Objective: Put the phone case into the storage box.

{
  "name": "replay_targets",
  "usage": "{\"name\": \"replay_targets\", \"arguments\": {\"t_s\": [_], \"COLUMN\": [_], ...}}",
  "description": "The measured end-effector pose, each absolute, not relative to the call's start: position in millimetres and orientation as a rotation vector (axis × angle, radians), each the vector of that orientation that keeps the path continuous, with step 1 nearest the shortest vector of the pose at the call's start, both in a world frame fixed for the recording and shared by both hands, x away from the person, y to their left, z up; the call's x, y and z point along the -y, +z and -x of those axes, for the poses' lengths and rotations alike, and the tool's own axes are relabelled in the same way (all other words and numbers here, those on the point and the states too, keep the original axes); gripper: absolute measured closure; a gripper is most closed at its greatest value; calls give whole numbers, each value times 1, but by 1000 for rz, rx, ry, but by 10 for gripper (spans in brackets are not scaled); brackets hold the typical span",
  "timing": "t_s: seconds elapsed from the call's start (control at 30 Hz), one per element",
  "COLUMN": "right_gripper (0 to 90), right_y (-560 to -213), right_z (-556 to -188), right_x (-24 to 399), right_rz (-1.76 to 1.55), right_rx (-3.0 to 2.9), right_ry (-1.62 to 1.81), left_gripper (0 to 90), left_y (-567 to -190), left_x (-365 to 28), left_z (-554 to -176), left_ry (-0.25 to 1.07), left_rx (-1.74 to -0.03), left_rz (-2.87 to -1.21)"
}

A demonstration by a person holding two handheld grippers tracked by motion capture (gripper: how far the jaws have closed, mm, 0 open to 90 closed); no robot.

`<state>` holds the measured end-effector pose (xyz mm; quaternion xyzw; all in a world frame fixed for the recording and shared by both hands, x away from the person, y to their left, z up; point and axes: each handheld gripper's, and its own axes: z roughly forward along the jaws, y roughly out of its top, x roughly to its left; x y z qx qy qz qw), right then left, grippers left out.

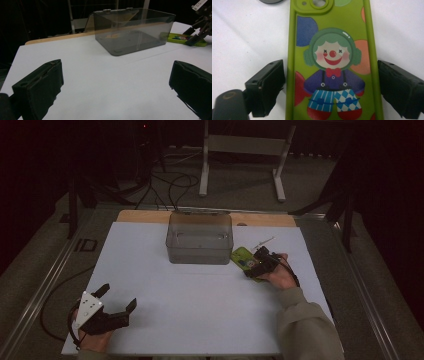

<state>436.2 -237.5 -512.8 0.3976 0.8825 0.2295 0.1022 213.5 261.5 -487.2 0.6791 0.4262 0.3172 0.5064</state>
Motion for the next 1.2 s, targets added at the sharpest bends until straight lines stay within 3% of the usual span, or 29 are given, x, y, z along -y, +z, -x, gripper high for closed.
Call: {"name": "replay_targets", "arguments": {"t_s": [0.3, 0.8, 1.2], "right_gripper": [163, 164, 163], "right_y": [-507, -503, -479], "right_z": [-436, -426, -415], "right_x": [231, 237, 241], "right_rz": [-1225, -1267, -1260], "right_rx": [-2619, -2538, -2449], "right_ry": [579, 587, 656], "left_gripper": [3, 3, 3], "left_y": [-487, -488, -488], "left_x": [-263, -262, -263], "left_z": [-213, -213, -214], "left_ry": [765, 764, 765], "left_rx": [-1032, -1042, -1045], "left_rz": [-1634, -1641, -1642]}}
